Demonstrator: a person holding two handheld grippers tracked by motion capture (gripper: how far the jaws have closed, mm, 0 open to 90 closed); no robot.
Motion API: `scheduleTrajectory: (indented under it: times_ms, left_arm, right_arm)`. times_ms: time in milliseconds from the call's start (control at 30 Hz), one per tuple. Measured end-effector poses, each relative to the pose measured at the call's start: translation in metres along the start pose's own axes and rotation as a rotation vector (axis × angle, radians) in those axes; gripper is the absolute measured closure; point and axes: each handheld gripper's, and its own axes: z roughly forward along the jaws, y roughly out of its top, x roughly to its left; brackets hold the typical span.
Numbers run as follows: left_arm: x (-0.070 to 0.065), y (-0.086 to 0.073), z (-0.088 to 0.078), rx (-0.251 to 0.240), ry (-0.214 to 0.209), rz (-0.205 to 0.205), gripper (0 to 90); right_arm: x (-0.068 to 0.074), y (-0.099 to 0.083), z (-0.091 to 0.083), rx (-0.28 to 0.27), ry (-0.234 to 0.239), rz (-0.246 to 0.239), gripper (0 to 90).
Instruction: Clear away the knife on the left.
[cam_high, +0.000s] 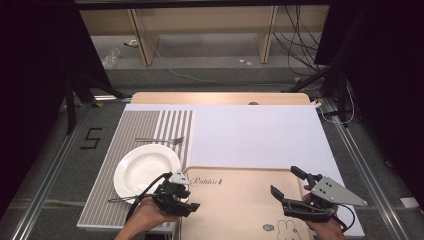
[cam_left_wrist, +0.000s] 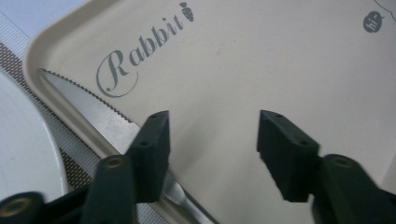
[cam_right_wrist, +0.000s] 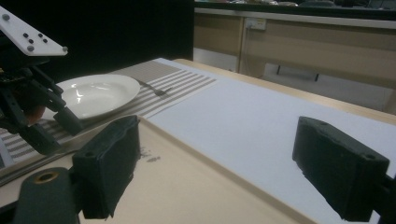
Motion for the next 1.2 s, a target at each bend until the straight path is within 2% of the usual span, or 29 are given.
scheduleTrajectory:
  times_ms: [133,233,333,467,600,700,833,1200]
  left_arm:
    - [0.003,0.001,-0.004,-0.025,-0.022,-0.027,29.5]
    - [0.005,0.003,-0.008,-0.049,-0.014,-0.036,26.9]
    - [0.006,0.005,-0.013,-0.098,-0.026,-0.048,24.1]
    - [0.008,0.007,-0.021,-0.15,-0.012,-0.06,21.2]
    - [0.01,0.009,-0.028,-0.192,-0.008,-0.071,20.9]
    - [0.011,0.011,-0.033,-0.223,0.012,-0.074,20.9]
    - [0.014,0.011,-0.038,-0.276,0.017,-0.064,20.9]
    - [0.023,0.013,-0.053,-0.376,0.063,-0.076,20.8]
  right_arm:
    - [0.001,0.0,0.0,-0.002,0.004,0.003,15.8]
    - [0.0,0.0,0.0,-0.003,0.004,0.005,15.9]
    - [0.0,0.0,0.0,-0.005,0.002,0.008,15.9]
    - [-0.001,0.0,0.0,-0.007,0.004,0.009,15.9]
    - [-0.002,-0.001,-0.001,-0.004,0.001,0.014,15.8]
    - [-0.003,-0.001,-0.002,-0.006,0.001,0.017,15.8]
    - [-0.004,-0.001,-0.002,-0.005,-0.004,0.022,15.8]
    - [-0.004,-0.002,-0.001,-0.006,-0.003,0.021,15.8]
